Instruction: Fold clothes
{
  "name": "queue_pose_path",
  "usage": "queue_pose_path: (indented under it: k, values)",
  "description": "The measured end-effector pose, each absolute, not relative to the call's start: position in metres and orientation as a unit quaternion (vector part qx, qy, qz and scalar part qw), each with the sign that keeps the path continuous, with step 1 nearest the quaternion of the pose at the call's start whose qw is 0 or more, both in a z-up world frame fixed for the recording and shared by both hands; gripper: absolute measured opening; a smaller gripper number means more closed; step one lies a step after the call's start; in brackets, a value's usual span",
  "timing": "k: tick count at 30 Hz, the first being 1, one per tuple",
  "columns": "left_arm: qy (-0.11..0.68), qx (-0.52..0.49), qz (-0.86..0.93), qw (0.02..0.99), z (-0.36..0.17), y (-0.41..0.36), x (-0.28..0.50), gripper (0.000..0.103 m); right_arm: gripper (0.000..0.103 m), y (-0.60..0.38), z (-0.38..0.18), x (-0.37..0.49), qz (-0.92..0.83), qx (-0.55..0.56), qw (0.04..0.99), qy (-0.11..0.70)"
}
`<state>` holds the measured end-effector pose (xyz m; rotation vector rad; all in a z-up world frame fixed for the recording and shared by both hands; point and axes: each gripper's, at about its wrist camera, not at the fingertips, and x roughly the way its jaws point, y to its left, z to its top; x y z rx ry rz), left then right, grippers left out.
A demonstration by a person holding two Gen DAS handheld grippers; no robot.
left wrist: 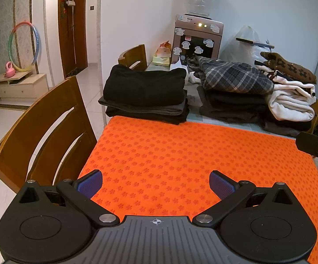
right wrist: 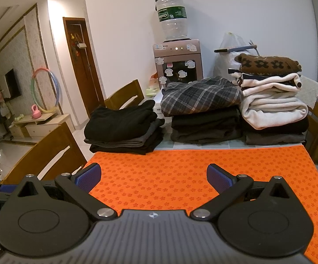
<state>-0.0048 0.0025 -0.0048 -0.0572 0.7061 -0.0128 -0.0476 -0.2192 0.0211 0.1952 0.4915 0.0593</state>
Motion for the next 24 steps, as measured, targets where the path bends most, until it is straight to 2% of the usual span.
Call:
queue_pose_path:
  k: [24]
  values:
    - [0.350,-0.028,-0.009,0.936,-0.0056,0.0037,-0.0039,0.103,0.103,-0.2200,0.0216,-0.0471,0.025,0.097,0.965,0.243]
